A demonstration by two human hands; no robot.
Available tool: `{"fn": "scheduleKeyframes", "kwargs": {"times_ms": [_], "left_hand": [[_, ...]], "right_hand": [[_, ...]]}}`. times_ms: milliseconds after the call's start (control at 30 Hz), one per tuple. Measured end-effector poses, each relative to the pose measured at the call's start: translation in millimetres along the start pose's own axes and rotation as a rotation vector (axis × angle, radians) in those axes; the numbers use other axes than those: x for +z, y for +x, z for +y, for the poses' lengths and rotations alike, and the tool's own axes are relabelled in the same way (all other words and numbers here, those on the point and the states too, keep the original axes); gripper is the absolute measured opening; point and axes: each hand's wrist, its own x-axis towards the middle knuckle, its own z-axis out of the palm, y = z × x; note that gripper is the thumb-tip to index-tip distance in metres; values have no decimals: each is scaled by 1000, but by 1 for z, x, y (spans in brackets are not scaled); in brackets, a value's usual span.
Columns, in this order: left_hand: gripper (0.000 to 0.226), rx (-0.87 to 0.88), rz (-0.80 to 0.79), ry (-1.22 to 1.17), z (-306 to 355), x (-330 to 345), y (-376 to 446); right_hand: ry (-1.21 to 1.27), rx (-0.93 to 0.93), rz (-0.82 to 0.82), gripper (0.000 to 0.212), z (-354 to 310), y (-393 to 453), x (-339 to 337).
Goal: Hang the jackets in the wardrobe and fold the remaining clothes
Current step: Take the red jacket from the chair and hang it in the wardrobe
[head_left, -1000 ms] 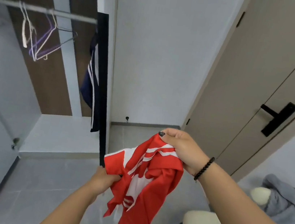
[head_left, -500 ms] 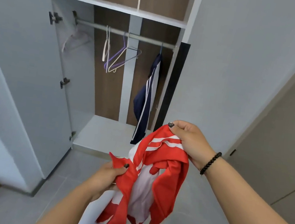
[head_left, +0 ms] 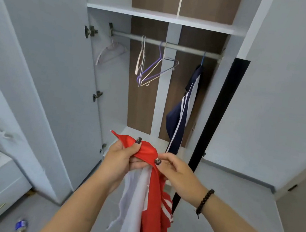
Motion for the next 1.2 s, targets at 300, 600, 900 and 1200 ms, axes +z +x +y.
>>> {"fn": "scheduleKeyframes", "kwargs": {"times_ms": [300,600,900,1200], "left_hand": [[12,84,120,75,22,-3,60],[16,178,188,101,47,-56,125],[32,199,-216,200,70,-113,218],[33,278,-544,406,85,-128,276]], "right_hand": [[-155,-48,-13,11,9,82,-1],[-110,-141,66,35,-44,168,-2],[258,-16,167,28,-102,245,6],[539,53,243,21,-130,279,15]]}}
